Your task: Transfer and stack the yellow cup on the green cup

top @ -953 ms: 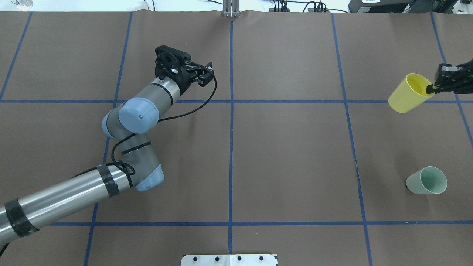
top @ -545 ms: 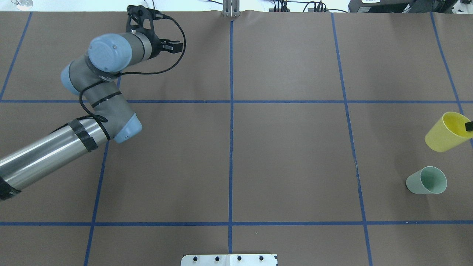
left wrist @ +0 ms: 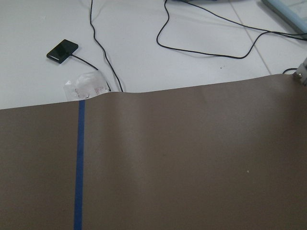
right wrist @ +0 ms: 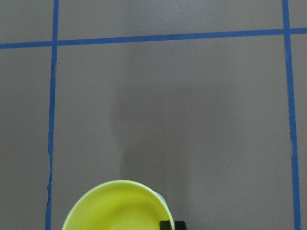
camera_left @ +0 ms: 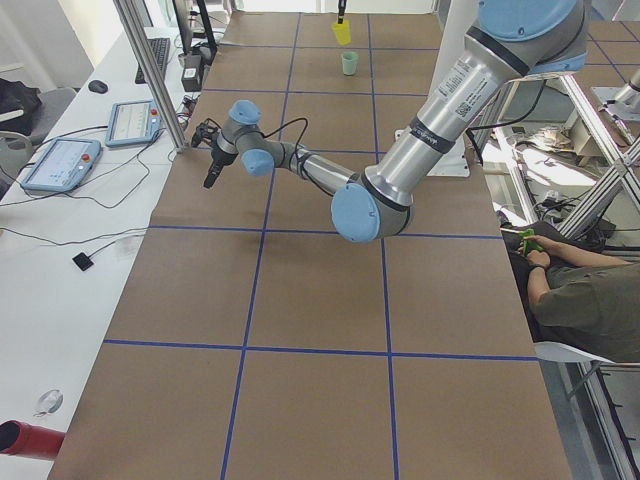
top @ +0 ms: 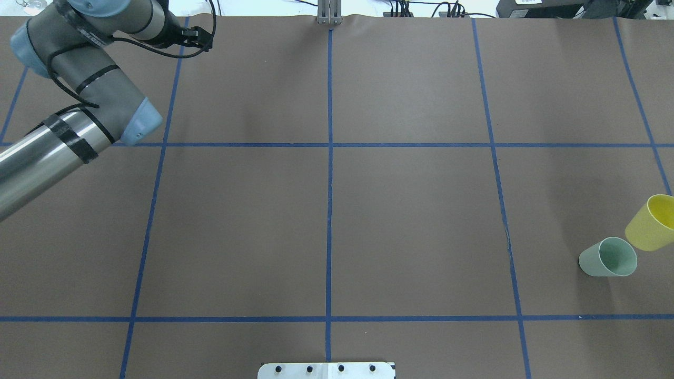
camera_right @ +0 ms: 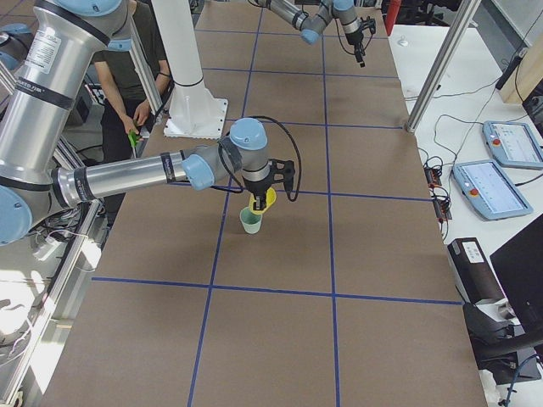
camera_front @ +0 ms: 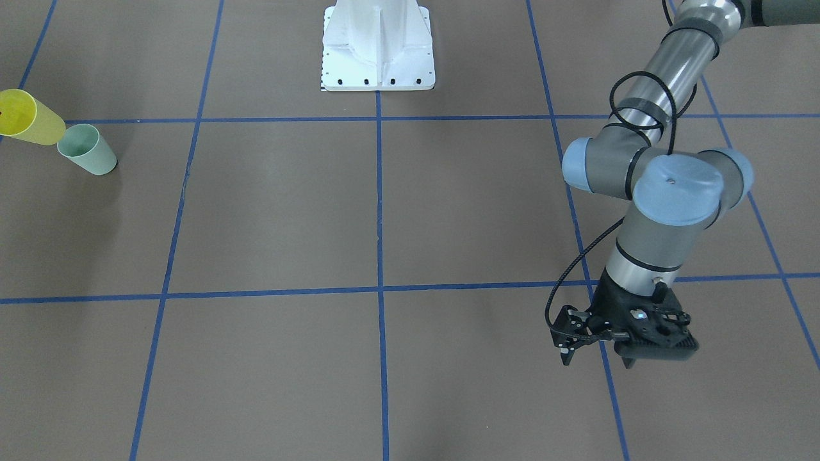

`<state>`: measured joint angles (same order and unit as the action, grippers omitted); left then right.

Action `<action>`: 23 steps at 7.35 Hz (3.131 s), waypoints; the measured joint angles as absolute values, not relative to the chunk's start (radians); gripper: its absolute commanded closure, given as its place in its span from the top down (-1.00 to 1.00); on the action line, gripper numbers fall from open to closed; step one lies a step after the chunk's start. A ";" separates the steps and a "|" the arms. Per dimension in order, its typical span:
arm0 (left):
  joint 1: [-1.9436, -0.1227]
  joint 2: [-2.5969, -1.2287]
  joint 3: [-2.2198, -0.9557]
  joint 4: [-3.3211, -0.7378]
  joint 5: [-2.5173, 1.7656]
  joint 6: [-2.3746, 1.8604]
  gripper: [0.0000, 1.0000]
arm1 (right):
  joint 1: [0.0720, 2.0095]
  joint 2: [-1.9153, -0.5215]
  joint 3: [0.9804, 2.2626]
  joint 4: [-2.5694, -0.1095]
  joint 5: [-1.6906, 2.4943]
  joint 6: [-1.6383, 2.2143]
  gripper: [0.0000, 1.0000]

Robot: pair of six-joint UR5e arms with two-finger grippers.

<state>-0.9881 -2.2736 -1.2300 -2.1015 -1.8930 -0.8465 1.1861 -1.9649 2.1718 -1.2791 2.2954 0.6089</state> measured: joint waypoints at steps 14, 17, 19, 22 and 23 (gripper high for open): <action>-1.024 -2.255 -1.272 -2.077 -1.976 -0.855 0.99 | 1.046 -1.981 2.120 -1.186 2.236 0.612 0.09; -1.025 -2.243 -1.286 -2.082 -1.978 -0.857 0.99 | 1.045 -1.978 2.112 -1.184 2.240 0.609 0.99; -1.027 -2.233 -1.302 -2.073 -1.981 -0.856 0.99 | 1.049 -1.973 2.113 -1.163 2.243 0.614 0.99; -1.087 -2.215 -1.323 -1.930 -2.046 -0.763 0.99 | 1.164 -1.818 1.995 -1.166 2.240 0.615 0.99; -1.131 -2.168 -1.341 -1.896 -2.103 -0.667 0.99 | 1.206 -1.727 1.911 -1.176 2.242 0.613 0.99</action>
